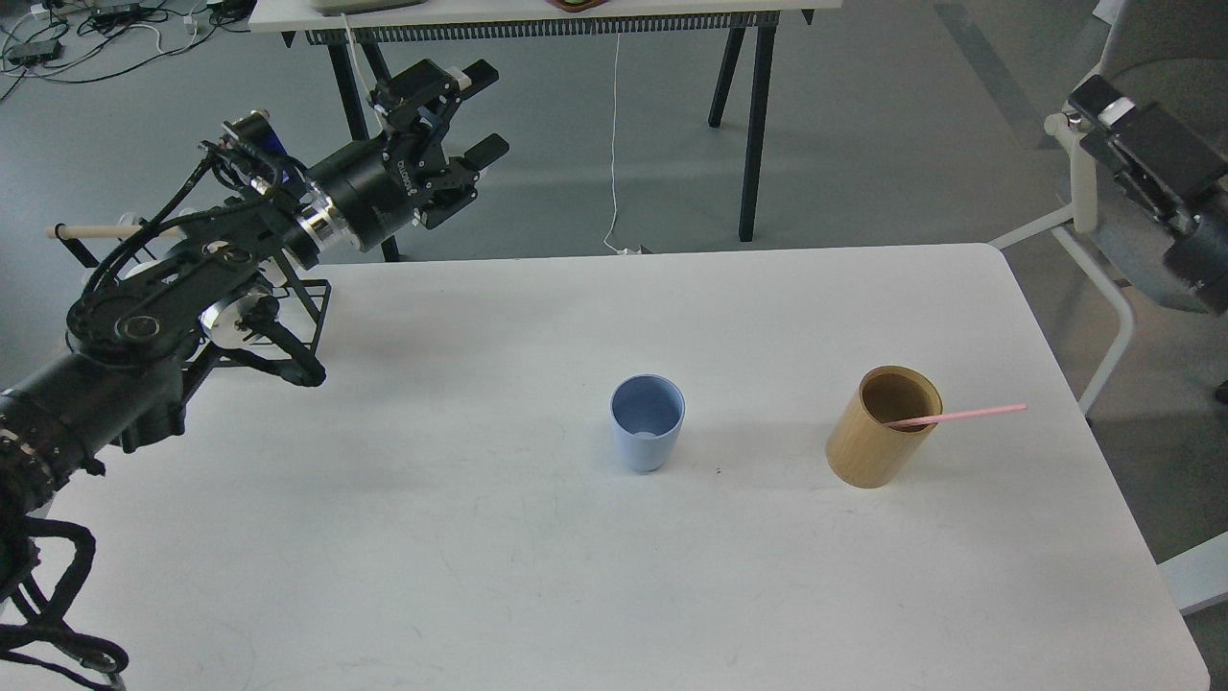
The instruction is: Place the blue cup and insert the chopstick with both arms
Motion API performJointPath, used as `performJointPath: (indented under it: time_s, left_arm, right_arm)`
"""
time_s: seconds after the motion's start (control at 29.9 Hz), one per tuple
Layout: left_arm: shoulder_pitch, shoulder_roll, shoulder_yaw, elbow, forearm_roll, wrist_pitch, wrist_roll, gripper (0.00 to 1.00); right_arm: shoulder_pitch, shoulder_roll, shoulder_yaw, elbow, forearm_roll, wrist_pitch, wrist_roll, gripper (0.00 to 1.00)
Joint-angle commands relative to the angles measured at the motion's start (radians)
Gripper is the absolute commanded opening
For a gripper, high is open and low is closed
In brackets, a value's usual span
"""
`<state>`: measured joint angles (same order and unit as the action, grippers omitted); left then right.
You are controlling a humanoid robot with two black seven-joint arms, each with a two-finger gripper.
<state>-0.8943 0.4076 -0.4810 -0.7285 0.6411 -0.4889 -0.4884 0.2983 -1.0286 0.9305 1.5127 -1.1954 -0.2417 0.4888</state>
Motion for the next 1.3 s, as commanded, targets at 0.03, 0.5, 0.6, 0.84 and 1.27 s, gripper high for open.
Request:
performJointPath:
  time_s: [0.03, 0.5, 0.6, 0.84, 1.27]
  left_arm:
    - [0.026, 0.013, -0.001, 0.0, 0.0, 0.0, 0.0, 0.87]
    - [0.044, -0.009, 0.002, 0.006, 0.002, 0.0, 0.0, 0.87]
    - [0.046, -0.009, 0.004, 0.011, 0.002, 0.0, 0.0, 0.88]
    - [0.058, -0.01, 0.002, 0.012, 0.003, 0.0, 0.0, 0.89]
    - [0.068, -0.012, 0.002, 0.015, 0.002, 0.0, 0.0, 0.89]
  right_arm:
    - [-0.172, -0.013, -0.001, 0.054, -0.234, -0.247, 0.0, 0.97]
    - [-0.466, 0.005, -0.05, -0.002, -0.279, -0.247, 0.0, 0.79]
    - [-0.466, 0.036, -0.065, -0.023, -0.279, -0.247, 0.0, 0.72]
    - [-0.441, 0.104, -0.065, -0.058, -0.279, -0.247, 0.0, 0.59]
    - [-0.337, 0.127, -0.159, -0.101, -0.274, -0.247, 0.0, 0.48]
